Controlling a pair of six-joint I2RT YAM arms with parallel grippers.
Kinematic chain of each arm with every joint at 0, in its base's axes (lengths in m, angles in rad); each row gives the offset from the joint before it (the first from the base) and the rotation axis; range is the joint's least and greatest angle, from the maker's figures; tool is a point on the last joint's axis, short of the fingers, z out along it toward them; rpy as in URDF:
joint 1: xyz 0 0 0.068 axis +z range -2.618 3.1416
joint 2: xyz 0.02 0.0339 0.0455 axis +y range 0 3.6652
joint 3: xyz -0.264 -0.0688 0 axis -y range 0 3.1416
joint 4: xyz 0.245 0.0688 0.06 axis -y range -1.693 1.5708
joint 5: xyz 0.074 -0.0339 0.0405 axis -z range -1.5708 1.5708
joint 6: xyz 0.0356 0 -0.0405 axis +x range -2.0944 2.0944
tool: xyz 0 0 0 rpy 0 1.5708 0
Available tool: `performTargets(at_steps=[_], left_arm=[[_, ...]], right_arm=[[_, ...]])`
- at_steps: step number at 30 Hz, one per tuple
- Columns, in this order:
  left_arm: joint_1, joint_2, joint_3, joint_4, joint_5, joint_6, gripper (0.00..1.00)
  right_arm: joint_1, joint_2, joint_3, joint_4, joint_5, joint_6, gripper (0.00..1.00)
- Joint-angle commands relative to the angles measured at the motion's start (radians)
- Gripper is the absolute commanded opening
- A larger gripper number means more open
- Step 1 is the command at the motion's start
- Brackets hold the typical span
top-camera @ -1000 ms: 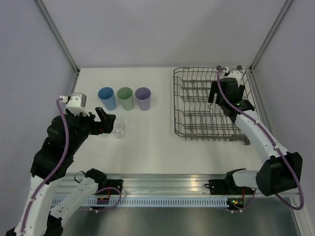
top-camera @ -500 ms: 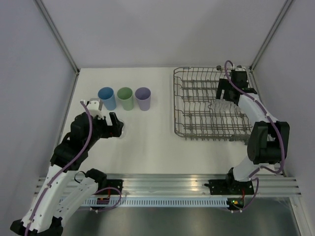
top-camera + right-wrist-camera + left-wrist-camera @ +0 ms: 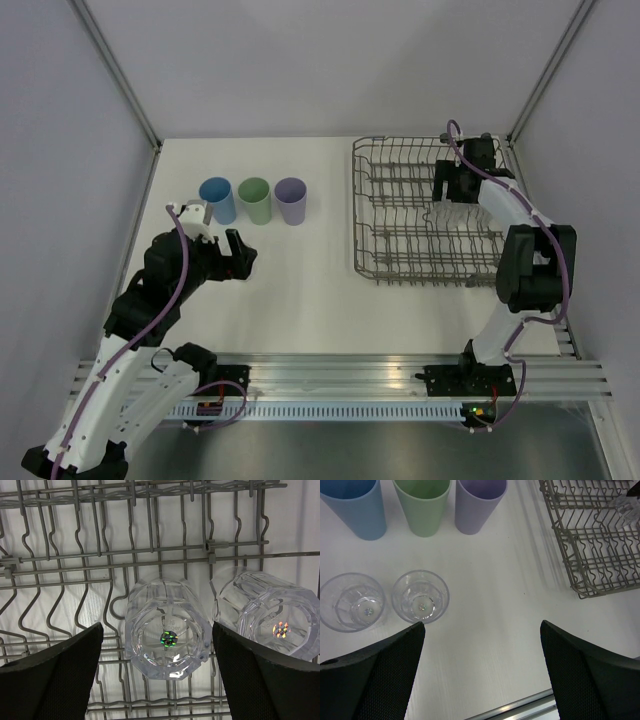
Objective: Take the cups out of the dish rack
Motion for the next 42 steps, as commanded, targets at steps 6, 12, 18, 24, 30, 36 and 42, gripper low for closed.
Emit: performTargets(at_steps=[6, 12, 18, 24, 30, 36, 42], left_arm=[[-0.001, 0.000, -0.006, 0.041, 0.024, 0.013, 1.00], [-0.001, 0.002, -0.006, 0.043, 0.029, 0.015, 1.00], [-0.001, 0.003, -0.006, 0.044, 0.031, 0.016, 1.00], [-0.001, -0.006, -0.003, 0.044, 0.028, 0.016, 1.00], [-0.001, -0.005, 0.022, 0.044, 0.041, -0.001, 1.00], [-0.001, 0.026, 0.054, 0.134, 0.224, -0.122, 1.00], [-0.002, 0.083, 0.011, 0.387, 0.460, -0.307, 1.00]], right_arm=[[-0.003, 0.048, 0.067, -0.053, 0.013, -0.024, 0.87], [-0.003, 0.053, 0.062, -0.063, 0.036, -0.025, 0.73], [-0.003, -0.001, 0.068, -0.076, 0.054, -0.018, 0.54], [-0.003, -0.102, 0.088, -0.093, 0.061, -0.007, 0.50], [0.003, -0.197, 0.101, -0.106, 0.019, 0.001, 0.48], [0.020, -0.366, -0.002, 0.003, -0.206, 0.077, 0.47], [0.084, -0.576, -0.189, 0.255, -0.557, 0.223, 0.44]])
